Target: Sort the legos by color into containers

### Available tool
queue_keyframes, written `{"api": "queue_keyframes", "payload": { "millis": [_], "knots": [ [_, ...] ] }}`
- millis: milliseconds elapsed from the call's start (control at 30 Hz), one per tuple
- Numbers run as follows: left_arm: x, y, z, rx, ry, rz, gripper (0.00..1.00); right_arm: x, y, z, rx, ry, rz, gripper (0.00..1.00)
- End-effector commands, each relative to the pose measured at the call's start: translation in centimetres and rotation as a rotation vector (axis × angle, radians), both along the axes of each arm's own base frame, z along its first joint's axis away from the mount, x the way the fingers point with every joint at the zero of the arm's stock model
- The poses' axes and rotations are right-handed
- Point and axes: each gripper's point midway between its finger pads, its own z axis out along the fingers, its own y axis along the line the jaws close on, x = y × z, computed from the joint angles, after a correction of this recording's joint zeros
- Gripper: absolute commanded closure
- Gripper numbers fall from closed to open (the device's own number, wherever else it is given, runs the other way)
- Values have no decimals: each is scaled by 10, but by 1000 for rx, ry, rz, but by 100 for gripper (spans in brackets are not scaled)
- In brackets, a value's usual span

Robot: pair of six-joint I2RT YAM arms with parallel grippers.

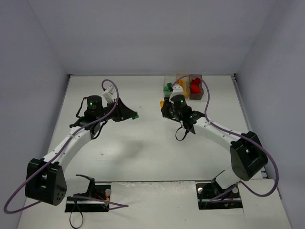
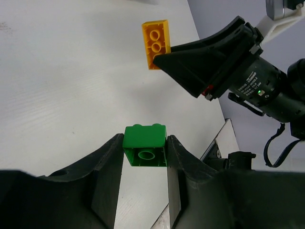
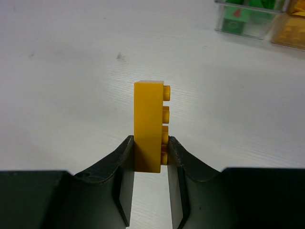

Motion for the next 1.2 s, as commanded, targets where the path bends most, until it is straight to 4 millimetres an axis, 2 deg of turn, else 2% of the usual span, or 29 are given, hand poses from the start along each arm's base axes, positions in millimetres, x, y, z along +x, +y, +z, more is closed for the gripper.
{"api": "queue_keyframes", "payload": {
  "millis": [0,33,67,133,167,200,233,267,300,333,367,400,433,467,667,733,833,867,933,1033,1100,1133,1167],
  "knots": [
    [-1,1,26,-23,-95,-8,100,30,-23,48,4,-124,-105,100],
    [-1,2,28,-16,-102,-3,100,37,-31,48,-19,-122,-122,100],
    [-1,4,24,3,-94,7,100,51,-50,49,-34,-123,-167,100],
    [0,7,26,22,-104,22,100,75,-66,55,-71,-134,-221,100],
    [0,9,24,34,-95,31,100,88,-82,56,-98,-140,-248,100],
    [-1,11,22,42,-89,39,100,98,-90,44,-128,-113,-261,99],
    [-1,12,25,48,-101,45,100,112,-94,59,-122,-142,-279,99],
    [-3,14,22,58,-86,51,100,121,-100,61,-139,-149,-287,99],
    [-3,16,22,65,-88,63,100,132,-112,49,-160,-127,-308,98],
    [-3,17,25,67,-102,67,100,145,-114,59,-157,-150,-317,97],
    [-8,19,19,83,-73,68,100,152,-117,58,-160,-148,-319,96],
    [-9,20,17,90,-69,74,100,162,-127,42,-186,-118,-329,95],
    [-9,22,18,96,-73,84,100,174,-129,53,-178,-141,-337,94],
    [-10,23,17,105,-69,86,100,182,-136,36,-198,-111,-339,94],
    [-10,27,17,118,-69,110,100,220,-144,14,-192,-86,-330,88],
    [-8,28,17,123,-69,118,100,225,-137,8,-177,-72,-289,85],
    [-1,28,18,134,-74,124,100,230,-132,0,-171,-57,-267,74],
    [0,28,19,136,-74,122,100,231,-132,0,-169,-59,-264,65],
    [6,26,22,136,-76,121,100,231,-130,0,-173,-60,-257,57],
    [14,22,25,135,-81,115,100,228,-124,16,-152,-83,-217,40],
    [19,19,29,130,-87,109,100,224,-122,24,-140,-89,-199,38],
    [21,19,30,125,-86,111,100,218,-118,45,-114,-117,-186,37],
    [23,18,30,121,-77,114,100,212,-113,55,-89,-127,-166,38]
  ]
}}
